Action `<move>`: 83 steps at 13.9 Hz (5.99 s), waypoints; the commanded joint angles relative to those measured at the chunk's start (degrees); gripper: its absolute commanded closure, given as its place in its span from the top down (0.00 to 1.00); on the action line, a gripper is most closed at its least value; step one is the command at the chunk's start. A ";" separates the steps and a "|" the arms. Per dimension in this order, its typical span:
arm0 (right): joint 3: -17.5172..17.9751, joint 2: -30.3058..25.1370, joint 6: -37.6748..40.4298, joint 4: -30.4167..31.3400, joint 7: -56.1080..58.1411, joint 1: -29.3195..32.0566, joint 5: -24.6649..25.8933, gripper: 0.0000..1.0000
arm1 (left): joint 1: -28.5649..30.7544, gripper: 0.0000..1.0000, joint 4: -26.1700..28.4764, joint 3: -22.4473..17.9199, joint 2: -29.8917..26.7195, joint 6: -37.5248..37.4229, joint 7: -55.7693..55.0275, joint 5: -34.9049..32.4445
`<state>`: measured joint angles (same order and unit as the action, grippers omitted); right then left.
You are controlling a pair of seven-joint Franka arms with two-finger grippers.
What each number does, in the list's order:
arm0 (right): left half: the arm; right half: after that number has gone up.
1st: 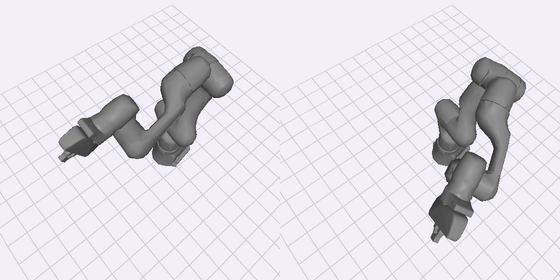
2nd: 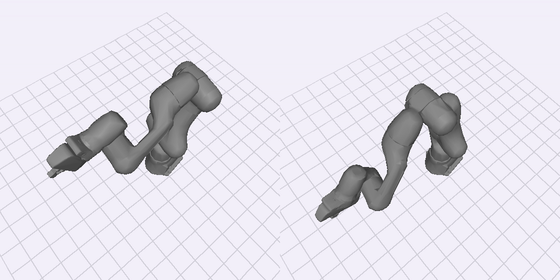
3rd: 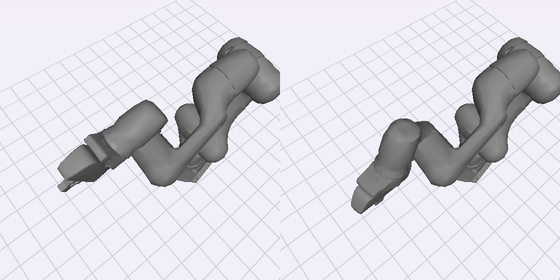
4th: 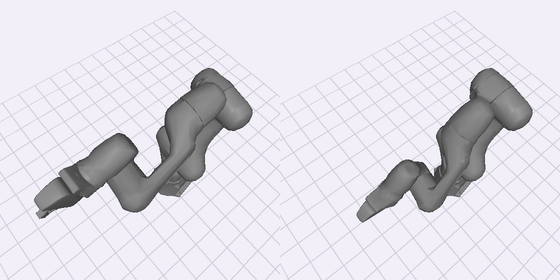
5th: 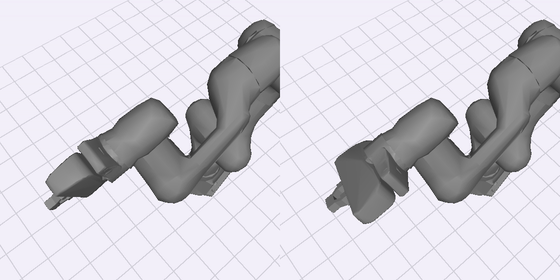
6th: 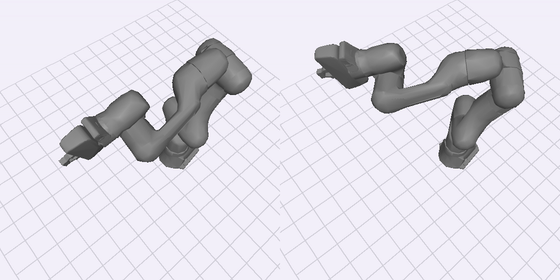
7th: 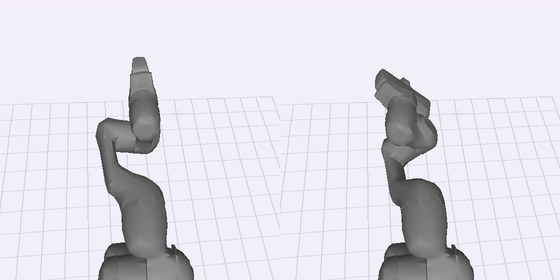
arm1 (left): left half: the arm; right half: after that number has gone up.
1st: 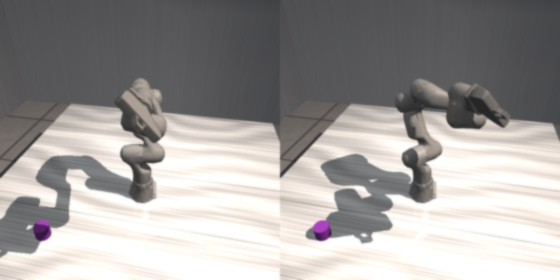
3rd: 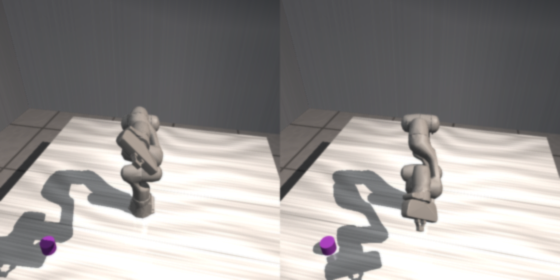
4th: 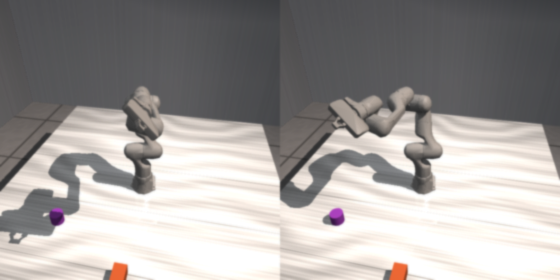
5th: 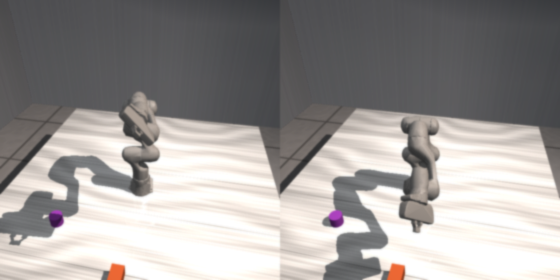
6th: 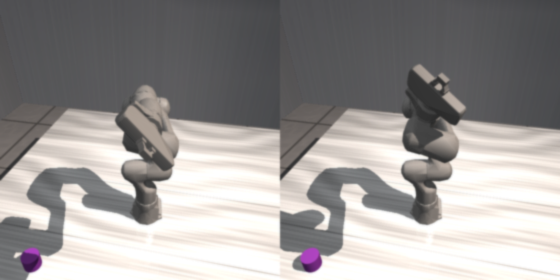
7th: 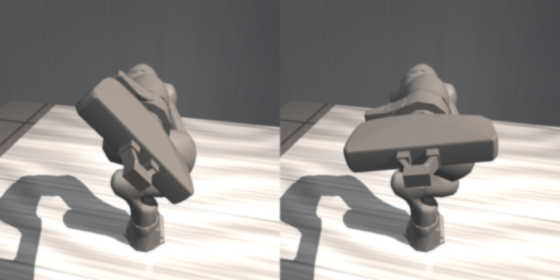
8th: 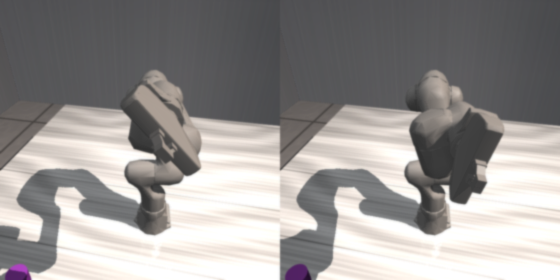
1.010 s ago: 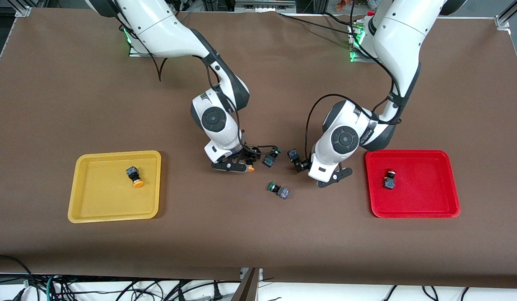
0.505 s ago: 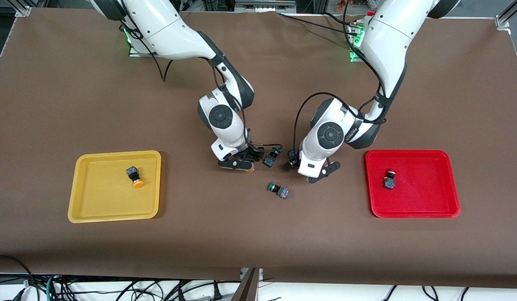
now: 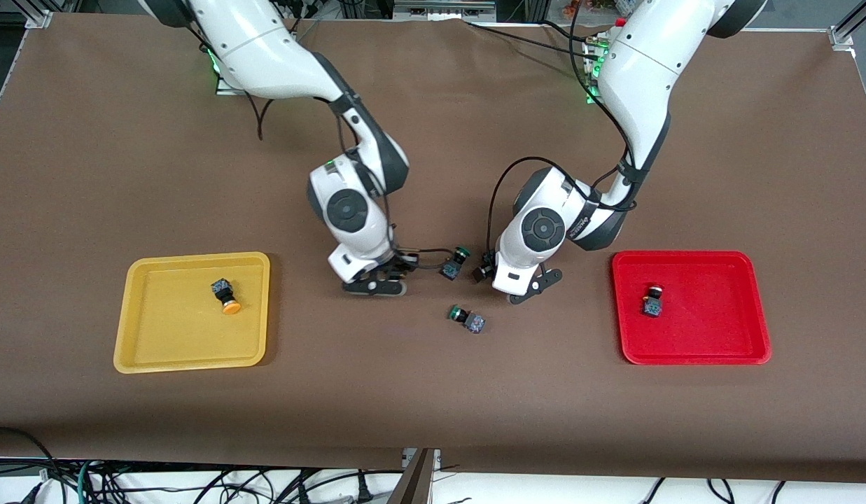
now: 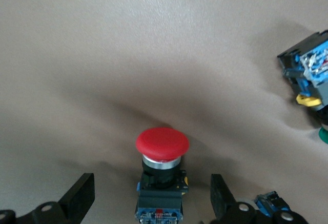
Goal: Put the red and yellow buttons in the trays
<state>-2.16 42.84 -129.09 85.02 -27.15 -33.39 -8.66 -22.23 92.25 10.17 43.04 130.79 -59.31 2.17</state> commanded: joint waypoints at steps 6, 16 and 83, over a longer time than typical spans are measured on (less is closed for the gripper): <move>-12.66 -8.13 8.42 9.01 39.49 7.37 -0.65 0.14 | -1.16 0.14 -1.02 -0.42 0.38 0.26 0.33 0.21; -13.66 -10.66 12.54 8.14 38.77 11.07 -6.81 1.00 | 13.24 0.20 -3.66 -0.94 -8.15 -18.89 28.15 -0.23; 3.31 -39.41 34.17 3.04 24.33 25.66 12.53 1.00 | 24.16 1.00 1.79 -5.34 -43.22 -36.30 54.38 -4.45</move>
<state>0.51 3.32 -95.44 89.11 -2.17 -8.05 3.72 1.73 96.30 4.68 -1.42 96.00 -5.19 -2.90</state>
